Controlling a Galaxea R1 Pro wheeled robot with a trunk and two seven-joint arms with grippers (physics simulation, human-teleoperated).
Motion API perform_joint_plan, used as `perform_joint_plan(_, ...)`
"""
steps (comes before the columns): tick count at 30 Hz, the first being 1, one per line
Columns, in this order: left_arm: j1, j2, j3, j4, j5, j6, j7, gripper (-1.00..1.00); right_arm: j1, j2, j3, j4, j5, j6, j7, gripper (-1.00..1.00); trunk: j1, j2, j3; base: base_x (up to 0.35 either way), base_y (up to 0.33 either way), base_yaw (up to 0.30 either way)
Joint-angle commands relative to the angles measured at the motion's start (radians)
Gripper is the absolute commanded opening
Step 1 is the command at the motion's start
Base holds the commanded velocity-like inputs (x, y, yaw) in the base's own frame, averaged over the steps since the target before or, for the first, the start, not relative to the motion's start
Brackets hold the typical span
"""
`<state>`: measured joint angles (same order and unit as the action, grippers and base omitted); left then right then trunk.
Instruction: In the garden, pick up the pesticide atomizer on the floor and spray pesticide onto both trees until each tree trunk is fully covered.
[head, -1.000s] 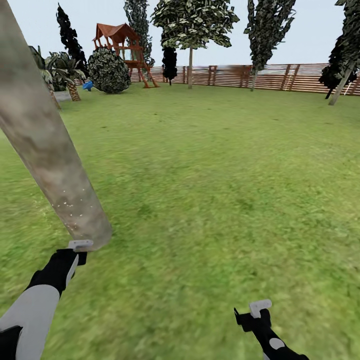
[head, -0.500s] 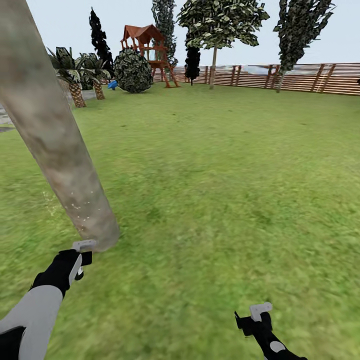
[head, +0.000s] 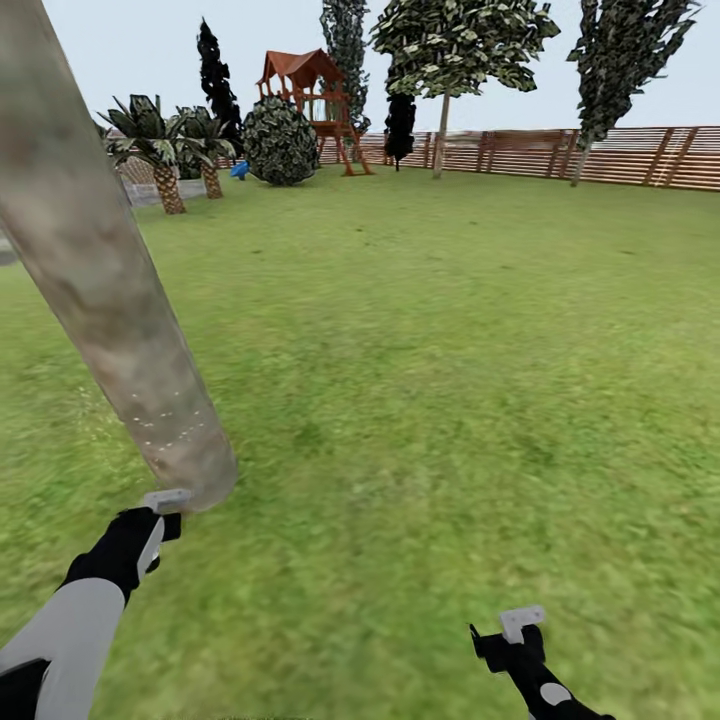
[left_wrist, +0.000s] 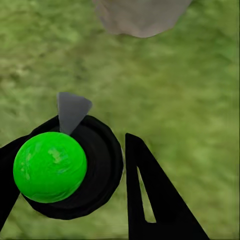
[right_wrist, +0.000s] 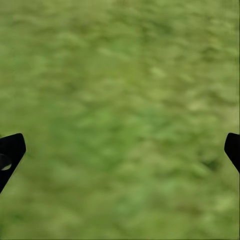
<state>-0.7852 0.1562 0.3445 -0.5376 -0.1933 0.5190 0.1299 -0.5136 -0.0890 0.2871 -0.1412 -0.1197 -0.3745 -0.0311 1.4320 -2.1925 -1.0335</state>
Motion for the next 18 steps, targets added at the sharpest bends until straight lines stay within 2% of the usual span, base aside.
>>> perform_joint_plan(1,0.000,-0.005,0.004,0.000,-0.005,0.005,0.041,-1.00,0.000,0.000,0.009,0.000,-0.009,-0.003,-0.003,1.00,0.000,0.000,-0.001,0.001,-0.001,0.274)
perform_joint_plan(4,0.000,-0.010,0.002,0.001,-0.004,0.004,0.056,-1.00,0.000,0.000,0.009,0.000,-0.010,-0.003,-0.003,1.00,0.000,0.000,-0.001,0.000,0.000,0.275)
perform_joint_plan(11,0.000,-0.030,0.002,0.002,0.001,0.007,0.045,-1.00,0.000,0.000,0.009,0.000,-0.009,-0.004,-0.003,1.00,0.000,0.000,-0.001,0.016,-0.009,0.275)
perform_joint_plan(18,0.000,-0.035,0.001,0.001,0.000,0.006,0.047,-1.00,0.000,0.000,0.009,0.000,-0.009,-0.004,-0.004,1.00,0.000,0.000,-0.001,0.207,-0.167,0.046)
